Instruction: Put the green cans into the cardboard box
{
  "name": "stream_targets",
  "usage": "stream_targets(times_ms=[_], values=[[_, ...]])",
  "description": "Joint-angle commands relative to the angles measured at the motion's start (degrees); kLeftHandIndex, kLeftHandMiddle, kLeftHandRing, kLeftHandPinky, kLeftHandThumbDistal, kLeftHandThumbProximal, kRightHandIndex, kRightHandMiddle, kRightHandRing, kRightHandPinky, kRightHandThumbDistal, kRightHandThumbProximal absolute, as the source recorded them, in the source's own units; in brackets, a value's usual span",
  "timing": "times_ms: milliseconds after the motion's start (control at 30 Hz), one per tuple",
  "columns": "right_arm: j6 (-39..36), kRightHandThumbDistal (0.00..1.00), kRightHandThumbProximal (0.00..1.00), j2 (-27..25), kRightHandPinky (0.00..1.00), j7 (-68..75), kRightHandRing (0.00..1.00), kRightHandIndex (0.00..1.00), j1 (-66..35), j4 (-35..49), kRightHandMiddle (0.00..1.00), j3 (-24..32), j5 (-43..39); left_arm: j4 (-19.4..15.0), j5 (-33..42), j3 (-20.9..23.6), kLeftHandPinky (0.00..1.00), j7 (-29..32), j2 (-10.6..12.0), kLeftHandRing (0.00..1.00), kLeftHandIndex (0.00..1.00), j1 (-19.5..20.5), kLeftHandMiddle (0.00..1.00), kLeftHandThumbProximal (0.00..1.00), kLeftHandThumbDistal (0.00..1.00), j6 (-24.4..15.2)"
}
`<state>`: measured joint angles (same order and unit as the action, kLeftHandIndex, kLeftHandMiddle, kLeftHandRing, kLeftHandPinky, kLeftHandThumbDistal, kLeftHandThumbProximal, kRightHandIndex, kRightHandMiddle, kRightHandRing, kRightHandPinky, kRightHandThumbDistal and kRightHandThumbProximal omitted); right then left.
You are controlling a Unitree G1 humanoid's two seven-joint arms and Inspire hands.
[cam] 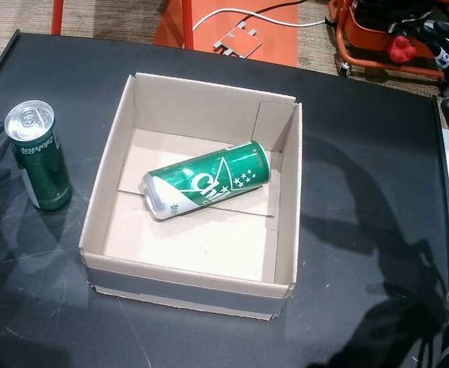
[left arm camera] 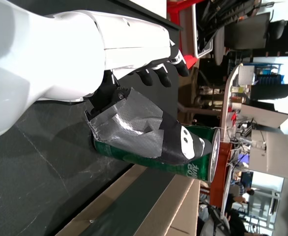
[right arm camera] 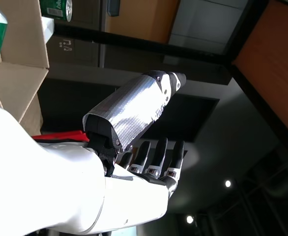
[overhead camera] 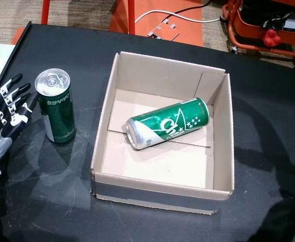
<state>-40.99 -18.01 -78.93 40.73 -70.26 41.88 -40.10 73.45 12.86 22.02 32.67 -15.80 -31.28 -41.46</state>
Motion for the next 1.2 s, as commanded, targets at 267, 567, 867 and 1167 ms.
stream_targets(times_ms=[267, 567, 867, 1167], values=[[0.5, 1.0, 0.65, -0.7, 0.68, -0.2, 0.69, 0.81, 1.8, -0.8, 0.71, 0.0, 0.2, 0.2, -4.4, -4.9, 0.95, 5.4, -1.8, 0.98, 0.99, 2.7, 0.94, 0.29, 0.84, 1.3], [27.9, 0.41, 0.31, 27.4, 0.78, 72.9, 0.81, 0.73, 8.0, -7.0, 0.74, -91.8, 93.1, 0.0, -4.7, -6.0, 0.94, 6.7, -1.4, 0.97, 1.0, 4.8, 0.96, 0.24, 0.85, 0.6], [34.7, 0.29, 0.13, 32.0, 0.76, 83.9, 0.78, 0.67, 7.2, -9.9, 0.74, -101.2, 104.2, 0.1, -4.3, -5.6, 0.95, 7.0, -1.5, 0.97, 1.0, 4.4, 0.96, 0.29, 0.89, 1.1], [40.8, 0.63, 0.17, 35.3, 0.55, 77.9, 0.58, 0.65, 8.6, -11.4, 0.62, -113.8, 114.9, 1.2, -3.5, -4.1, 0.94, 4.7, -1.7, 0.96, 1.0, 0.7, 0.94, 0.18, 0.78, 4.0]])
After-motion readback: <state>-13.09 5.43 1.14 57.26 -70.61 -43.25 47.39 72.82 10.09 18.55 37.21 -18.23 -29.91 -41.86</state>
